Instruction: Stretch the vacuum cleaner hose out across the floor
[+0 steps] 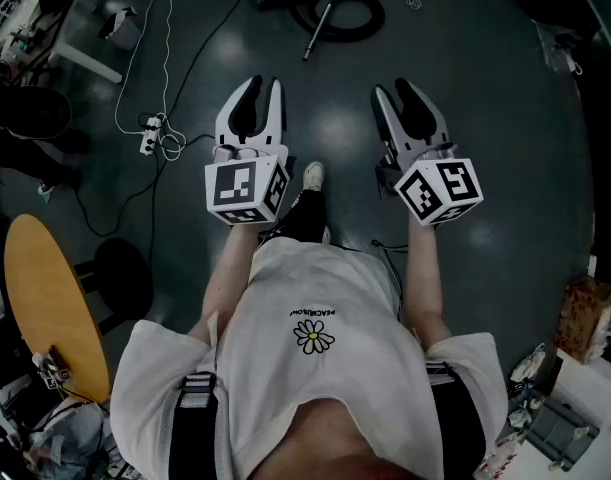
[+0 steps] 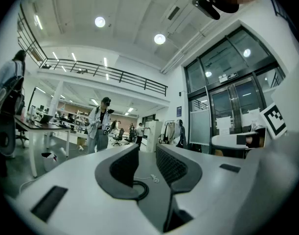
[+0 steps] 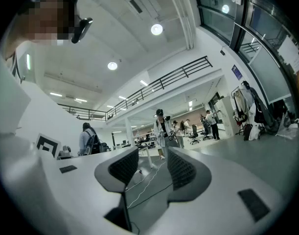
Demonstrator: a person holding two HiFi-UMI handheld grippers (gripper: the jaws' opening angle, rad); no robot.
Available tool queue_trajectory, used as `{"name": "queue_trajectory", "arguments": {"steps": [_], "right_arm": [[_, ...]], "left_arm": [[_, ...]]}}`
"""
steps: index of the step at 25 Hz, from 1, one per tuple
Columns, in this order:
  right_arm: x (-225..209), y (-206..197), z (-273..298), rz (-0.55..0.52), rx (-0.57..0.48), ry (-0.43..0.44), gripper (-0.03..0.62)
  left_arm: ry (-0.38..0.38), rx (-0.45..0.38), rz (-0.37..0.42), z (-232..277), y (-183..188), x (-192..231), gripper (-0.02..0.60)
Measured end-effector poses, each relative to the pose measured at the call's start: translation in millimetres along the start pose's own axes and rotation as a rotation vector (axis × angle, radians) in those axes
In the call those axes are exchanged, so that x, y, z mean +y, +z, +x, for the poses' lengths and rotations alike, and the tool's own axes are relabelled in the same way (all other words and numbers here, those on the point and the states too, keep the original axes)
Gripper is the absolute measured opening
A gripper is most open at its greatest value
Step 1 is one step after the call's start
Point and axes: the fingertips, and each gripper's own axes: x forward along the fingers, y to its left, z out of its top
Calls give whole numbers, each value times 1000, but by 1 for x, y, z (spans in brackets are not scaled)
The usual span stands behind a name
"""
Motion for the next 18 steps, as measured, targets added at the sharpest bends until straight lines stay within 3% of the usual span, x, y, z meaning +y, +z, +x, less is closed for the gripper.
{"name": "queue_trajectory", "arguments": {"steps": [2,10,13,18], "right_arm": [[-19,6,24,-13,-18,-1,197],[-105,24,152,8,16,17,198],[-136,31,206,-20,47,-2,198],[-186,38,268,-75,87,-36,198]], "left_arm": [[-28,7,-21,33,-6,2,117],[-90,12,-72,186,-14,30,127],[-115,38,-86,248,-17,50,212],[-122,72,-89,330,-19,75,222]]}}
